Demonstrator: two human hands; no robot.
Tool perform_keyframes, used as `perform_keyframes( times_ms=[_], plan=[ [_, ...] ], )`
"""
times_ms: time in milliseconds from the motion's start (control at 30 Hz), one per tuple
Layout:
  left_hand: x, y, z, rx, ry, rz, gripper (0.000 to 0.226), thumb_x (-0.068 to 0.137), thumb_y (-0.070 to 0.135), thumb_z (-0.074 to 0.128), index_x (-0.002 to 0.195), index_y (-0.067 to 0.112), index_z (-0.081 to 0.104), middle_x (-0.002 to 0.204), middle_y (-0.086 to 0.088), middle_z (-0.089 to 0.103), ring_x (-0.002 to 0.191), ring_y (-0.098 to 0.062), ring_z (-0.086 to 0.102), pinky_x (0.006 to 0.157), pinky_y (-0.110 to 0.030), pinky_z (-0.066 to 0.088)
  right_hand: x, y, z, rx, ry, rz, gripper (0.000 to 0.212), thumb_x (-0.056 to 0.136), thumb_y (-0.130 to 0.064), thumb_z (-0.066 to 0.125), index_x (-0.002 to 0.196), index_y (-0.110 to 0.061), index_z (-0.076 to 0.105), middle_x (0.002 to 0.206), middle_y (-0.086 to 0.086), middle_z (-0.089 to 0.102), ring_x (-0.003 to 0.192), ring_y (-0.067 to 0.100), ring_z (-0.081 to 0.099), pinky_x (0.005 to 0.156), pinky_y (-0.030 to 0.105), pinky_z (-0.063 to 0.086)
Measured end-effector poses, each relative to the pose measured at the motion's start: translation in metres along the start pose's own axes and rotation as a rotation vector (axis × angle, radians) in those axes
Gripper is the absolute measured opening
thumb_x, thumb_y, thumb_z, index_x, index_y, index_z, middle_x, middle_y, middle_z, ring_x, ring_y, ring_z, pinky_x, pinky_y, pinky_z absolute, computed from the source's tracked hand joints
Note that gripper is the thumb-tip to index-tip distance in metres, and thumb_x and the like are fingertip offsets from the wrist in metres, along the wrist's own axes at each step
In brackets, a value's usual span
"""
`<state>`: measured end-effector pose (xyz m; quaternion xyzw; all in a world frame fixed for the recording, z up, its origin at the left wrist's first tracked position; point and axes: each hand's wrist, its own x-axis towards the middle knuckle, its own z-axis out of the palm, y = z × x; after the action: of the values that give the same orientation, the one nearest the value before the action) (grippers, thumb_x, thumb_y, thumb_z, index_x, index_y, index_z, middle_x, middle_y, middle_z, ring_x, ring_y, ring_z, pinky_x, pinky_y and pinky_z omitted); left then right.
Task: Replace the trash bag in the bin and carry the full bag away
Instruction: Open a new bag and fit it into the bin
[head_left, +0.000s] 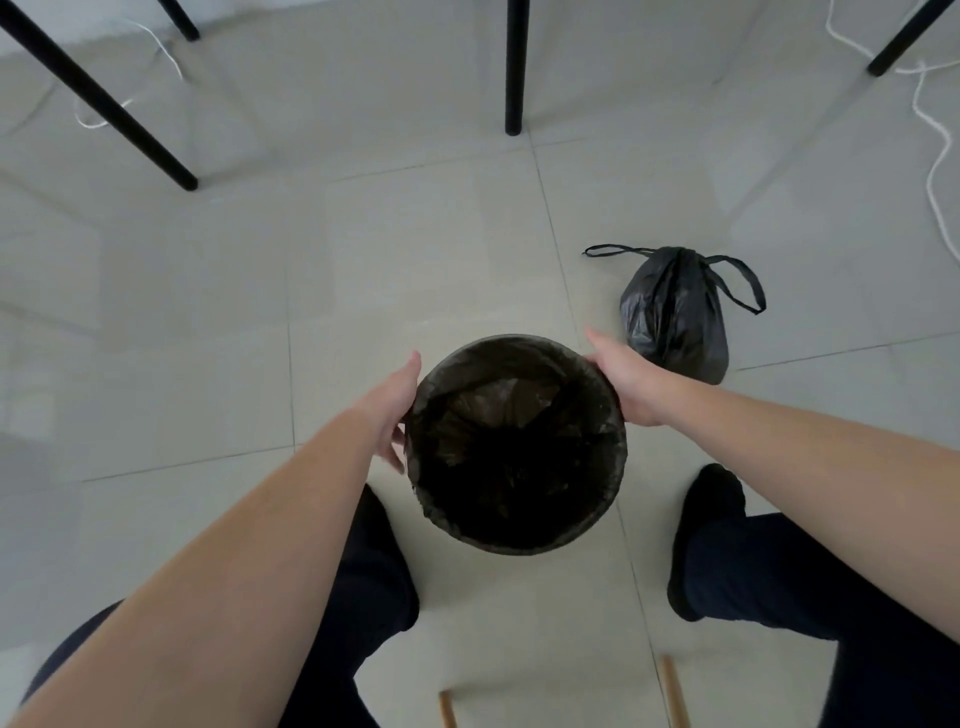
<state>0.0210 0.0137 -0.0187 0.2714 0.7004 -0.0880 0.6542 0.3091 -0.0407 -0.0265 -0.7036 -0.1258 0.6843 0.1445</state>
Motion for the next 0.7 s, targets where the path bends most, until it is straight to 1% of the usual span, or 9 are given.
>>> perform_keyframes(
  times_ms=[67, 100, 167, 267, 400, 500, 567, 633, 700],
  plan=[
    [-0.009, 0.001, -0.004, 0.108, 0.096, 0.019, 0.089, 0.099, 0.081, 0.015, 0.148, 0.019, 0.056, 0.158, -0.013, 0.048, 0.144, -0.046, 0.044, 0.112, -0.075, 0.034, -0.015, -0.004, 0.003, -0.067, 0.082, 0.008, 0.07, 0.1, -0.072, 0.021, 0.122, -0.022, 0.065, 0.125, 0.008, 0.068, 0.121, 0.031, 0.057, 0.115, 0.065, 0.033],
    [-0.012, 0.003, -0.007, 0.117, 0.116, 0.039, 0.085, 0.1, 0.079, 0.016, 0.147, 0.02, 0.055, 0.159, -0.012, 0.048, 0.148, -0.045, 0.04, 0.113, -0.073, 0.033, -0.019, -0.004, 0.001, -0.091, 0.134, 0.012, 0.064, 0.103, -0.067, 0.021, 0.124, -0.022, 0.063, 0.127, 0.008, 0.064, 0.123, 0.033, 0.054, 0.113, 0.07, 0.031],
    [-0.019, 0.008, -0.011, 0.101, 0.099, 0.077, 0.079, 0.102, 0.077, 0.016, 0.138, 0.022, 0.059, 0.145, -0.01, 0.056, 0.141, -0.044, 0.047, 0.112, -0.07, 0.035, -0.025, 0.001, -0.008, -0.091, 0.179, 0.051, 0.062, 0.104, -0.063, 0.024, 0.133, -0.02, 0.057, 0.132, 0.012, 0.059, 0.126, 0.037, 0.051, 0.109, 0.076, 0.032],
    [-0.026, 0.007, -0.01, 0.029, -0.043, 0.072, 0.076, 0.1, 0.08, 0.02, 0.128, 0.022, 0.06, 0.12, -0.007, 0.063, 0.11, -0.039, 0.059, 0.104, -0.067, 0.044, -0.029, 0.017, -0.013, 0.007, 0.086, 0.14, 0.069, 0.098, -0.071, 0.028, 0.134, -0.019, 0.055, 0.132, 0.013, 0.057, 0.125, 0.041, 0.051, 0.098, 0.077, 0.042],
    [-0.015, -0.016, -0.003, -0.243, -0.173, 0.06, 0.083, 0.094, 0.088, 0.024, 0.115, 0.02, 0.067, 0.136, -0.011, 0.063, 0.114, -0.035, 0.06, 0.095, -0.063, 0.049, -0.02, 0.037, -0.008, 0.193, 0.0, 0.114, 0.081, 0.088, -0.082, 0.032, 0.139, -0.023, 0.058, 0.136, 0.013, 0.063, 0.128, 0.042, 0.055, 0.104, 0.075, 0.039],
    [-0.011, -0.032, -0.004, -0.454, -0.059, 0.044, 0.084, 0.098, 0.082, 0.026, 0.134, 0.013, 0.061, 0.136, -0.015, 0.062, 0.111, -0.036, 0.061, 0.102, -0.062, 0.047, -0.027, 0.038, -0.009, 0.294, 0.107, 0.073, 0.069, 0.098, -0.072, 0.033, 0.134, -0.02, 0.059, 0.13, 0.016, 0.062, 0.119, 0.04, 0.059, 0.103, 0.066, 0.045],
    [-0.016, -0.033, -0.004, -0.369, 0.077, 0.048, 0.079, 0.103, 0.075, 0.025, 0.143, 0.014, 0.054, 0.134, -0.012, 0.06, 0.124, -0.04, 0.056, 0.11, -0.066, 0.038, -0.038, 0.036, -0.013, 0.265, 0.177, 0.07, 0.063, 0.1, -0.068, 0.033, 0.128, -0.019, 0.061, 0.127, 0.016, 0.061, 0.121, 0.041, 0.057, 0.106, 0.071, 0.04],
    [-0.022, -0.032, -0.005, -0.282, 0.148, 0.061, 0.074, 0.105, 0.07, 0.023, 0.14, 0.014, 0.057, 0.136, -0.011, 0.061, 0.128, -0.039, 0.053, 0.115, -0.067, 0.035, -0.044, 0.033, -0.017, 0.243, 0.212, 0.057, 0.062, 0.101, -0.065, 0.032, 0.126, -0.017, 0.063, 0.125, 0.015, 0.064, 0.12, 0.04, 0.058, 0.105, 0.072, 0.04],
    [-0.03, -0.031, -0.006, -0.278, 0.087, 0.092, 0.072, 0.105, 0.071, 0.025, 0.133, 0.015, 0.06, 0.13, -0.011, 0.065, 0.119, -0.038, 0.06, 0.109, -0.064, 0.045, -0.048, 0.031, -0.015, 0.234, 0.193, 0.03, 0.064, 0.102, -0.066, 0.031, 0.126, -0.016, 0.064, 0.123, 0.014, 0.065, 0.117, 0.038, 0.06, 0.104, 0.07, 0.043]
  ],
)
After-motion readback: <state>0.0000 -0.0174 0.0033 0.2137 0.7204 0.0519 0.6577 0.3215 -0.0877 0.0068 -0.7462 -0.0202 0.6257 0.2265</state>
